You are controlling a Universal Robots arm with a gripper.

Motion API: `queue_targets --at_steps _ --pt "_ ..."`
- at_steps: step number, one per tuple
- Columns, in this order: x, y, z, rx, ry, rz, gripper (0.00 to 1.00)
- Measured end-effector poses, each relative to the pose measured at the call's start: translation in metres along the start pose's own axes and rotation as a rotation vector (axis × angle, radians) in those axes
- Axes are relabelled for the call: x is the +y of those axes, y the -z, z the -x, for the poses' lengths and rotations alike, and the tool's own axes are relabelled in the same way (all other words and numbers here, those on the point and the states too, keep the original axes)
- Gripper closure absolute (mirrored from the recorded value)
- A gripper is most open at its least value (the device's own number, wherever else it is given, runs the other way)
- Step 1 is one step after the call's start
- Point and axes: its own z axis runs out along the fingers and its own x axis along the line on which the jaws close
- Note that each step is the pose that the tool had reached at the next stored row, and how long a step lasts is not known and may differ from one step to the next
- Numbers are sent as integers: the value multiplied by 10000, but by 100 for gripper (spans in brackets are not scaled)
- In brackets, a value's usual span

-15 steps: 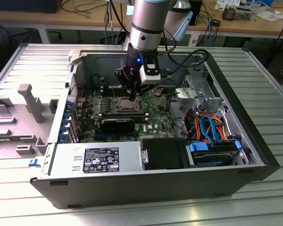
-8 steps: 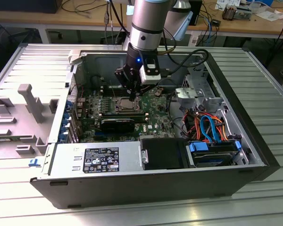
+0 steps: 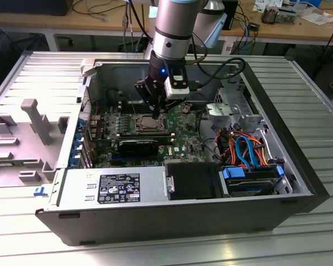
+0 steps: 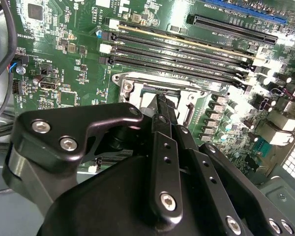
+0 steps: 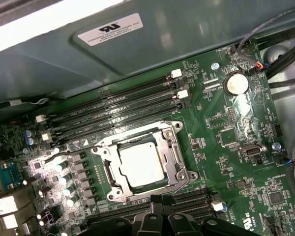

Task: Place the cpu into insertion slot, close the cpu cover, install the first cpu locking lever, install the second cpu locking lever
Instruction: 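Install the first cpu locking lever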

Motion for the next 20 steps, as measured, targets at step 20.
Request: queue_targets --at_steps 20 --pt "0 0 0 -17 152 -15 89"
